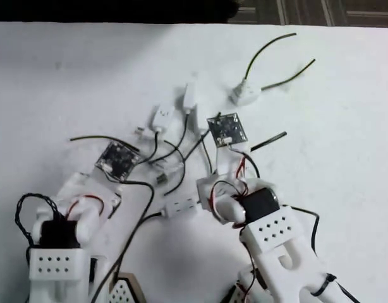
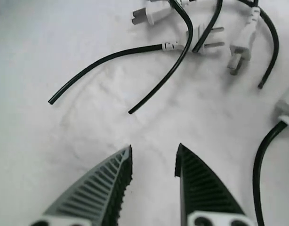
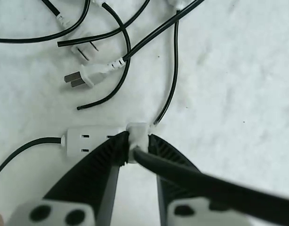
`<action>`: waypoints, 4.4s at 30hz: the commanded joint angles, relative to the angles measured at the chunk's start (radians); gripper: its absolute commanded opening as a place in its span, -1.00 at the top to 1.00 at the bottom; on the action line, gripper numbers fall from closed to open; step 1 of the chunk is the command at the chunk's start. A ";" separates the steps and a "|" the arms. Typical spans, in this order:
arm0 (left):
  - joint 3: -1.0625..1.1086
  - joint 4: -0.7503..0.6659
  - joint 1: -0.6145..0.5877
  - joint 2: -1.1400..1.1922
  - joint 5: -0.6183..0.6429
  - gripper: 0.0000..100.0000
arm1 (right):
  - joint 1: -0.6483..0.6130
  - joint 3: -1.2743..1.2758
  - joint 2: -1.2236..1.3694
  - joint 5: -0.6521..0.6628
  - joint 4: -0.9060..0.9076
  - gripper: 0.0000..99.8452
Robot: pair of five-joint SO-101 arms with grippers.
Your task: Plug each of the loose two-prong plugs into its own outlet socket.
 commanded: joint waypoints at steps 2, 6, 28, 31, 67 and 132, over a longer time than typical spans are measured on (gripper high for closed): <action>-0.040 -0.003 0.008 0.062 -0.049 0.67 | 0.012 -0.008 -0.013 -0.006 -0.021 0.97; 0.025 -0.063 0.059 0.116 -0.048 0.67 | 0.012 -0.008 -0.013 -0.006 -0.021 0.97; 0.049 -0.130 0.260 0.410 0.069 0.67 | 0.082 -0.012 -0.015 0.000 -0.019 0.97; 0.049 -0.130 0.314 0.409 0.104 0.67 | 0.111 -0.014 -0.015 0.002 -0.022 0.97; -0.304 -0.074 0.630 0.504 0.109 0.49 | 0.519 -0.127 -0.015 0.044 -0.022 0.97; -0.623 -0.052 0.496 0.995 0.374 0.44 | 0.513 -0.121 -0.015 0.046 -0.016 0.97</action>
